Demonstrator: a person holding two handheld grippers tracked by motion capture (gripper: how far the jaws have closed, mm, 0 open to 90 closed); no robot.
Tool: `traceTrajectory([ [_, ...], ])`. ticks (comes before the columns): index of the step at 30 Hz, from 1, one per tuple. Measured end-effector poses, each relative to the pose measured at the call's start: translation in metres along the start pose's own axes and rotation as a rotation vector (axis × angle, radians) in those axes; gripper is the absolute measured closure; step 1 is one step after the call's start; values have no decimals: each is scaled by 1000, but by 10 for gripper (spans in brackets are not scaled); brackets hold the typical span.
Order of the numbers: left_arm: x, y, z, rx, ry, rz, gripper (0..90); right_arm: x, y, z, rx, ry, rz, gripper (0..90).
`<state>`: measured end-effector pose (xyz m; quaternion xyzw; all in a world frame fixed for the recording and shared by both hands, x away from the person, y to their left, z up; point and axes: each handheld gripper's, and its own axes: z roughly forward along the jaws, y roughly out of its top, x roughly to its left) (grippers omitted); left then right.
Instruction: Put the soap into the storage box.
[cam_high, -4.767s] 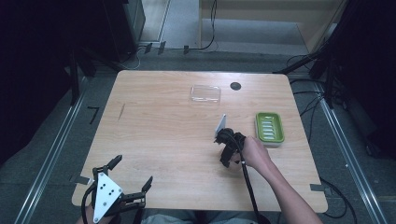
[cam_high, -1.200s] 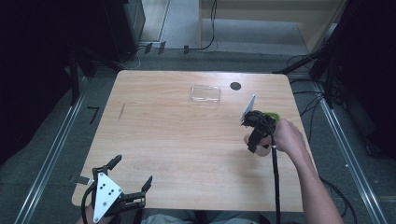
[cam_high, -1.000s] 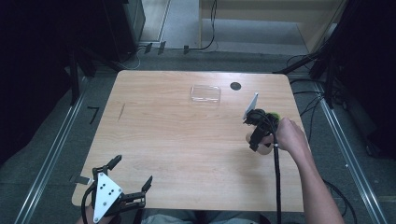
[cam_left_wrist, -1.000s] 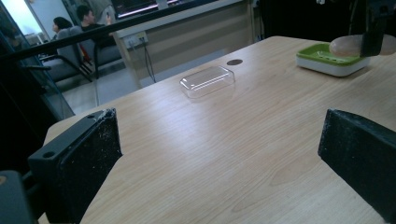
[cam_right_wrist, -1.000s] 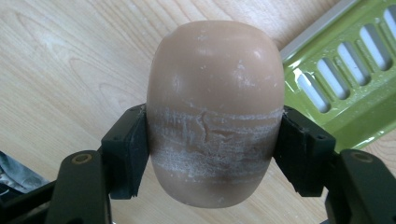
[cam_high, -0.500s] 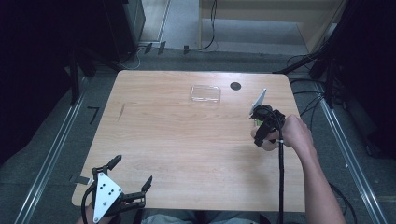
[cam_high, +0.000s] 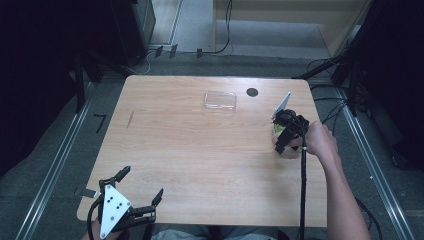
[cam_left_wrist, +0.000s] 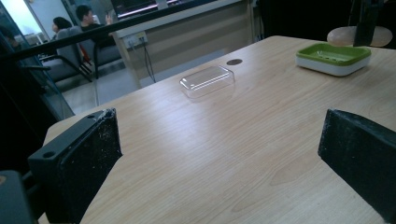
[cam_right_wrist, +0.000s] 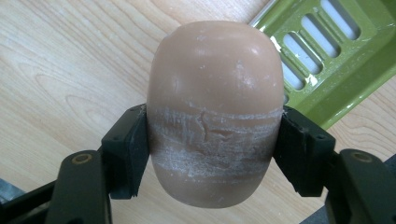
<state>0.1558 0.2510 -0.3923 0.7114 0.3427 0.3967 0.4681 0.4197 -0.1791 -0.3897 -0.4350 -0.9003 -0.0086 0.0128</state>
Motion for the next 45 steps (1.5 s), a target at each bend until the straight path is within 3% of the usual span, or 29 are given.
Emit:
traceTrajectory([
  [26, 0, 0, 0, 0, 2, 0, 0, -20, 4, 6, -17, 0, 51, 335],
  [45, 0, 0, 0, 0, 3, -1, 0, -34, 5, 13, -63, -12, 126, 336],
])
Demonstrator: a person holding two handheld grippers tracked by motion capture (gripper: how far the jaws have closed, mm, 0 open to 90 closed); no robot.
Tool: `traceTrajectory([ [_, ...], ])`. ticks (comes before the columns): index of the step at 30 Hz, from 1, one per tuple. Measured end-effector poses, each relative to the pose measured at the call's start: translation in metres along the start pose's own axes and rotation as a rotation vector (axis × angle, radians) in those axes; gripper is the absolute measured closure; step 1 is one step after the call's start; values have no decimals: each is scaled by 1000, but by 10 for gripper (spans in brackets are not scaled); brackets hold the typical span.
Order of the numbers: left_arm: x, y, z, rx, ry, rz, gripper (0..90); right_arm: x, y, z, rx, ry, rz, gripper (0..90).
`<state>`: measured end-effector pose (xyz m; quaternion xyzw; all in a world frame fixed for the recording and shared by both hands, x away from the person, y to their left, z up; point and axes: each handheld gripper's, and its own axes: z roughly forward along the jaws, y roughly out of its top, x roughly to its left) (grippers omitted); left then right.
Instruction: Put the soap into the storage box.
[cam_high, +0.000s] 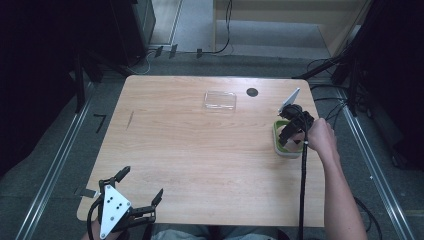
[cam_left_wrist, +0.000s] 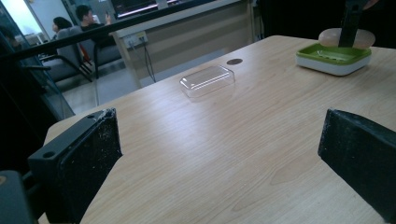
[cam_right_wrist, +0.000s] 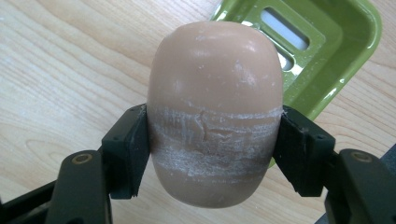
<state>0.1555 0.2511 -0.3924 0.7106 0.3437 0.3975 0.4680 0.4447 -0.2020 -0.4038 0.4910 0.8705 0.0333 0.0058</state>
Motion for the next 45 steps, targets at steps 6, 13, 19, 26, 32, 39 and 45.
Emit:
traceTrajectory([
  [6, 0, 0, 0, -1, 0, -1, 0, -5, 1, 3, -17, -2, 35, 336],
  [13, 0, 0, 0, -2, -2, -2, 0, -10, 3, 7, -33, 2, 72, 336],
  [19, 0, 0, 0, -1, -2, -1, 0, -15, 3, 10, -47, 1, 103, 336],
  [26, 0, 0, 0, -2, -2, -2, 0, -19, 4, 14, -58, -1, 146, 336],
  [32, 0, 0, 0, -2, -2, -2, 0, -23, 6, 19, -79, 7, 178, 336],
  [39, 0, 0, 0, -2, -2, -2, 0, -25, 7, 24, -75, 3, 193, 336],
  [45, 0, 0, 0, -1, 0, 0, 0, -26, 8, 27, -82, 6, 202, 336],
])
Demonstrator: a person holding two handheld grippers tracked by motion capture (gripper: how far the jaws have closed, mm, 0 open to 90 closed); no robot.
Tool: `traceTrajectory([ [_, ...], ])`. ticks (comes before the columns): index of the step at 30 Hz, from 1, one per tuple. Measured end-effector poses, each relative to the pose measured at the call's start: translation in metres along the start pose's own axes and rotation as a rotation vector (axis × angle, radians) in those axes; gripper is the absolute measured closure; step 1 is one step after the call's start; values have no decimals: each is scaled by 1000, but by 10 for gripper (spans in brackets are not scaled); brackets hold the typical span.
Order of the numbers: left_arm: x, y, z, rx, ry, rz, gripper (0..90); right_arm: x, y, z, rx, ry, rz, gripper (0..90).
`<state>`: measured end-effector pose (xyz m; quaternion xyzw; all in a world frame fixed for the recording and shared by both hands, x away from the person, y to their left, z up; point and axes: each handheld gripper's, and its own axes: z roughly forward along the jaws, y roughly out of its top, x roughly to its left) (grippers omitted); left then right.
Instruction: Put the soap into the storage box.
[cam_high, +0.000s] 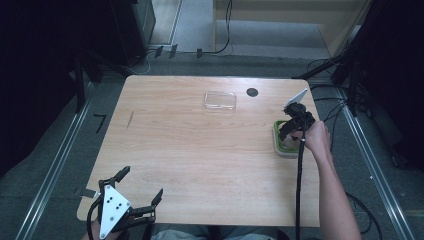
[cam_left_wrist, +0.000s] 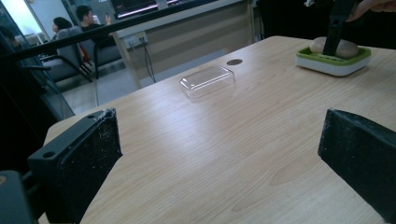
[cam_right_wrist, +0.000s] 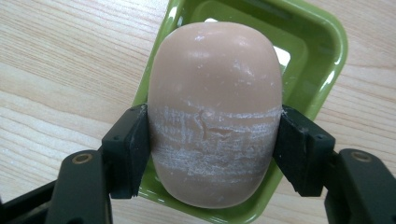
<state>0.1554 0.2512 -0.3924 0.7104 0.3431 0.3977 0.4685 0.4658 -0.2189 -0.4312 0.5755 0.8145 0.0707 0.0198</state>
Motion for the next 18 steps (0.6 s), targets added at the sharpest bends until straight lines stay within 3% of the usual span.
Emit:
traceTrajectory([
  [18, 0, 0, 0, 0, -2, -2, 0, -3, 2, 13, 10, -10, 28, 336],
])
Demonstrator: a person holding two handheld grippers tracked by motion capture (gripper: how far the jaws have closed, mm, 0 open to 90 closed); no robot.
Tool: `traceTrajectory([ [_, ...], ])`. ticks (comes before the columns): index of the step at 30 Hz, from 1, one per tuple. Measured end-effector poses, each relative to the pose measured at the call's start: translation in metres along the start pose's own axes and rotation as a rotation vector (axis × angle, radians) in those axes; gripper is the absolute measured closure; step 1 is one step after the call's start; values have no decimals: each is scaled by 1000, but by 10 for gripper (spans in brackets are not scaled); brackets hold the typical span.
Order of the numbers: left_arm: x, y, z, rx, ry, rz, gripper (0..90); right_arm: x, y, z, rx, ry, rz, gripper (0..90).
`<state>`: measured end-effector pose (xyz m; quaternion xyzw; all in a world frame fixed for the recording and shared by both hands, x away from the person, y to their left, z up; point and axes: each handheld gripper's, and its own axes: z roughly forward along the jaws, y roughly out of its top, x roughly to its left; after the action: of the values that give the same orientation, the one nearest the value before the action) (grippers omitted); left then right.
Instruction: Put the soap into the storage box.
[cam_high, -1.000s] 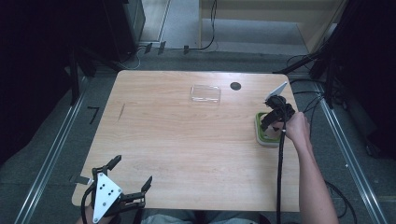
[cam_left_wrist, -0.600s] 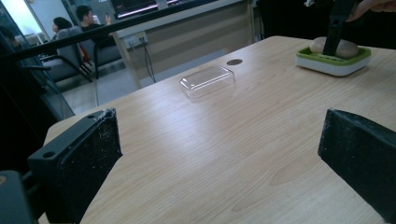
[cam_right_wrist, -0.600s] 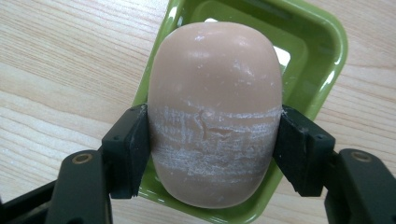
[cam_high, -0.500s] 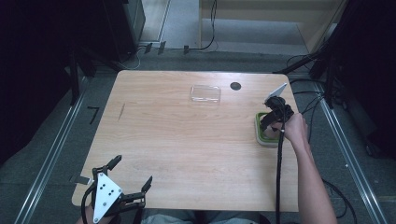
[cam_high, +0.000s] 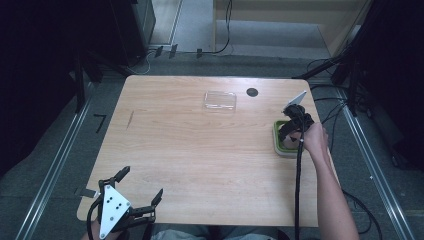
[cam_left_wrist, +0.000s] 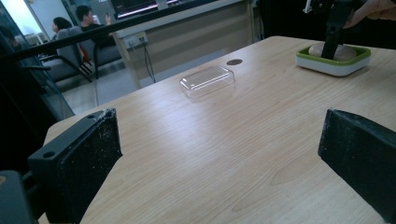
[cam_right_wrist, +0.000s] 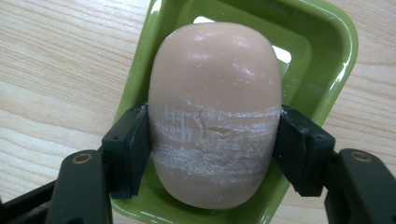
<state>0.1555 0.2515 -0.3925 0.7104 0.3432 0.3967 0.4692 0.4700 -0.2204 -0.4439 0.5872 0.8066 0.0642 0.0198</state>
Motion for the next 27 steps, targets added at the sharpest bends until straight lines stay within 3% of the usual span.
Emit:
traceTrajectory([
  [27, 0, 0, 0, -1, -1, 3, 0, -3, -1, 6, 19, 0, -1, 330],
])
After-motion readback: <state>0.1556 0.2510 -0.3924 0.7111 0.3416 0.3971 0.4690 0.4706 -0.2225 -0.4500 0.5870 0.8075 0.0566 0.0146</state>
